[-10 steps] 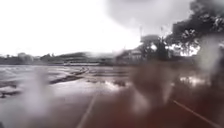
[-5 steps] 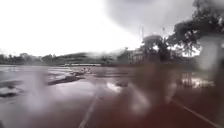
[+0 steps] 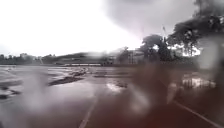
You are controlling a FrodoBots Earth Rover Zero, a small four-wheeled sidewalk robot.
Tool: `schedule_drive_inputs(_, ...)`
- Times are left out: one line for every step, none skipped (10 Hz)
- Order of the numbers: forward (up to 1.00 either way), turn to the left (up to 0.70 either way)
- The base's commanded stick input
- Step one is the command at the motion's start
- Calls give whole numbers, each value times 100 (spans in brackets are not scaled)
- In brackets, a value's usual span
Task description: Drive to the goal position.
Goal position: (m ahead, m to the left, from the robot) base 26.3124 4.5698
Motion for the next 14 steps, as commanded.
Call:
schedule_drive_inputs(45, 0)
schedule_drive_inputs(45, 0)
schedule_drive_inputs(45, 0)
schedule_drive_inputs(45, 0)
schedule_drive_inputs(45, 0)
schedule_drive_inputs(45, 0)
schedule_drive_inputs(45, 0)
schedule_drive_inputs(45, 0)
schedule_drive_inputs(45, 0)
schedule_drive_inputs(45, 0)
schedule_drive_inputs(45, 0)
schedule_drive_inputs(45, 0)
schedule_drive_inputs(45, 0)
schedule_drive_inputs(45, 0)
